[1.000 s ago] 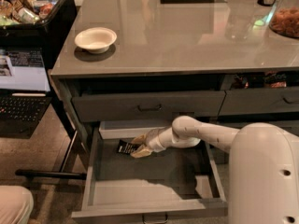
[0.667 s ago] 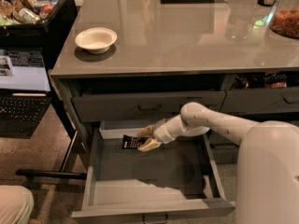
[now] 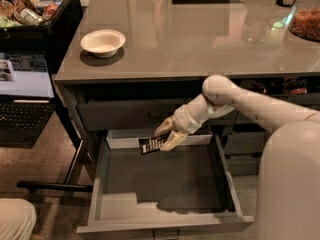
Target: Pick rxbar chocolate from middle drawer and place on counter
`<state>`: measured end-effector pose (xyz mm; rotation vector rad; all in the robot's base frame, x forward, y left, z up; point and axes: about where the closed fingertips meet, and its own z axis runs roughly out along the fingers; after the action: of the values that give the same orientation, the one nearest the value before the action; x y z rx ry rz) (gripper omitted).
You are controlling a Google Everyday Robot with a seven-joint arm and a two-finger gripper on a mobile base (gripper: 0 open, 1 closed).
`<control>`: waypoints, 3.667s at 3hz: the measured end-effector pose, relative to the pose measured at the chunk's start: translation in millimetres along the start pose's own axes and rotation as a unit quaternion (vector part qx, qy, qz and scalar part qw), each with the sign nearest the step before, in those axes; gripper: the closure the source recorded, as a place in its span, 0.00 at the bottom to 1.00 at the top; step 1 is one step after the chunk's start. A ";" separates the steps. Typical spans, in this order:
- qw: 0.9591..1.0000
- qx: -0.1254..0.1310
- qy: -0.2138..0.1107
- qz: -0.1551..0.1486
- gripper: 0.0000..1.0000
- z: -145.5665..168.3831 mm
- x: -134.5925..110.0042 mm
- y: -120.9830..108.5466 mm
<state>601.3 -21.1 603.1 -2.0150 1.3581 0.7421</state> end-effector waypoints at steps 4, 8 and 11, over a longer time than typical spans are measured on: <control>0.999 -0.021 -0.003 -0.029 1.00 -86.0 -51.5 16.2; 0.981 0.191 -0.023 -0.021 1.00 -275.3 -157.9 -69.7; 0.970 0.229 -0.083 0.025 1.00 -275.3 -146.2 -101.9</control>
Offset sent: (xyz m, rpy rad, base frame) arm -0.0286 -0.0192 0.0290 -0.0471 0.0332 0.0618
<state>683.0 -103.1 910.0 -1.5287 1.3395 0.5427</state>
